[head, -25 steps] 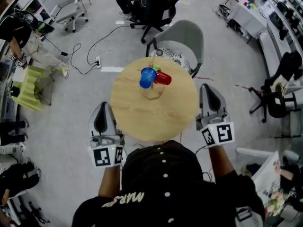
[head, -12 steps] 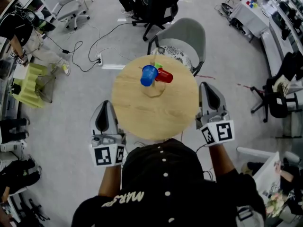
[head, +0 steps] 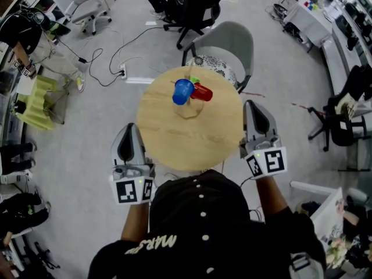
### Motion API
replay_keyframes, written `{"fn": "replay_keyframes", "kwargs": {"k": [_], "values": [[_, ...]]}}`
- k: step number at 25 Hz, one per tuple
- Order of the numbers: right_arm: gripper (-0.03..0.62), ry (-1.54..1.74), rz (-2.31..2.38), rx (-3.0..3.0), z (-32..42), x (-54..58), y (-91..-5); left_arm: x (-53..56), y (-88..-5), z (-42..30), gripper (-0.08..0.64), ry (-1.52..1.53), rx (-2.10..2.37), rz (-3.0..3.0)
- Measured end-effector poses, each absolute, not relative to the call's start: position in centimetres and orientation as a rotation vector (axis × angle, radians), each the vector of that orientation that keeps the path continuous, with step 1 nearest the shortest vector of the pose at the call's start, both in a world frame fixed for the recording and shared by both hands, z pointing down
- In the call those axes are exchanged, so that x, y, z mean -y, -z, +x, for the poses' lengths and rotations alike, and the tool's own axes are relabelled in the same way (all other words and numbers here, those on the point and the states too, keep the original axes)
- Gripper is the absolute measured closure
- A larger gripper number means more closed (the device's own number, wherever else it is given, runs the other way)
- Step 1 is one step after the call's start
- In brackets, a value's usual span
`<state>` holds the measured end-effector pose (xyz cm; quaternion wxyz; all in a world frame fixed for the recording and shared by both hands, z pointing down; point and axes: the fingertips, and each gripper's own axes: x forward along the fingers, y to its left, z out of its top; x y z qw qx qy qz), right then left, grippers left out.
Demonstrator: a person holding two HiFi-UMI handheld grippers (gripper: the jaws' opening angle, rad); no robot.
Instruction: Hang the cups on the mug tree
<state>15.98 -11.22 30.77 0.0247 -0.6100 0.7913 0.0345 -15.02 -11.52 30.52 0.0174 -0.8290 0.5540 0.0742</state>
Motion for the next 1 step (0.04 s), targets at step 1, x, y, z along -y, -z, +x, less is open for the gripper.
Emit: {"fn": "replay_keyframes", "kwargs": {"k": [1], "values": [[0.592, -0.107, -1.886, -2.449, 15.88, 11.18, -30.76, 11.46, -30.53, -15.04, 0.563, -0.230, -1.721, -2.577]]}}
